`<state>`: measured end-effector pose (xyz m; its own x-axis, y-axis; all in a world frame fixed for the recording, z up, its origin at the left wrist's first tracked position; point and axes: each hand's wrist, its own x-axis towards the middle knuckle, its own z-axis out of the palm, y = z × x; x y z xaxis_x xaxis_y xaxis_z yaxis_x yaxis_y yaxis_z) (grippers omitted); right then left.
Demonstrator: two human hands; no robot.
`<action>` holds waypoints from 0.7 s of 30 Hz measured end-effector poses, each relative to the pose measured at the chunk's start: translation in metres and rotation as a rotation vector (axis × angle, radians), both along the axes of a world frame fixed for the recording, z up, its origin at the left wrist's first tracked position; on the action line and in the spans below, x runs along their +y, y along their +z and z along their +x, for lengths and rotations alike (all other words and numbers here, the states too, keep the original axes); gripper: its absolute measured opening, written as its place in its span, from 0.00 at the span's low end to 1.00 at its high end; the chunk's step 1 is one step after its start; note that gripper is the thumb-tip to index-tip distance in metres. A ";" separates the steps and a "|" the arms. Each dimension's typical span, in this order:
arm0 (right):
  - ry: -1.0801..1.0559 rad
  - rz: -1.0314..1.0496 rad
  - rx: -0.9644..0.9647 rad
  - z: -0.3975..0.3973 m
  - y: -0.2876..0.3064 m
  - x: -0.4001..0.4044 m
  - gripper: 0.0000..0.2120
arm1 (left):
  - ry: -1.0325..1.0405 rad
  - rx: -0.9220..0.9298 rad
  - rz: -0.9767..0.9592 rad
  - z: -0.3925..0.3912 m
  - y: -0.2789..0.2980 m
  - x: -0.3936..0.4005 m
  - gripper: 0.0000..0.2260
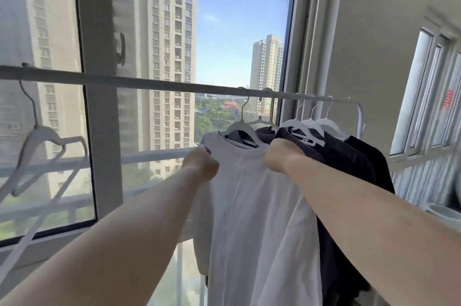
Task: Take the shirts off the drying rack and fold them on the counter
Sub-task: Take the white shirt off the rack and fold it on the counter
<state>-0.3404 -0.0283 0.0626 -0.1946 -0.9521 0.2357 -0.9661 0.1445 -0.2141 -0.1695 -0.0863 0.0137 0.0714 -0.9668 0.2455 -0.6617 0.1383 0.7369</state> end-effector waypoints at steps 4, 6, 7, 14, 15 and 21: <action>0.016 -0.179 -0.179 -0.019 0.006 -0.015 0.08 | 0.057 -0.039 -0.039 0.003 0.007 -0.014 0.21; 0.045 -0.260 -0.223 -0.026 0.013 -0.014 0.11 | 0.109 -0.047 -0.057 0.008 0.014 -0.018 0.26; 0.065 -0.282 -0.252 -0.029 0.017 -0.014 0.10 | 0.139 -0.049 -0.078 0.010 0.018 -0.019 0.28; 0.151 -0.358 -0.329 -0.057 0.010 -0.005 0.04 | 0.244 -0.398 -0.201 0.042 0.014 -0.022 0.38; 0.152 -0.363 -0.317 -0.061 0.006 -0.002 0.04 | 0.236 -0.487 -0.241 0.046 0.009 -0.021 0.36; 0.115 -0.123 -0.212 -0.071 -0.019 0.015 0.07 | 0.036 -0.466 -0.259 0.047 -0.018 0.023 0.20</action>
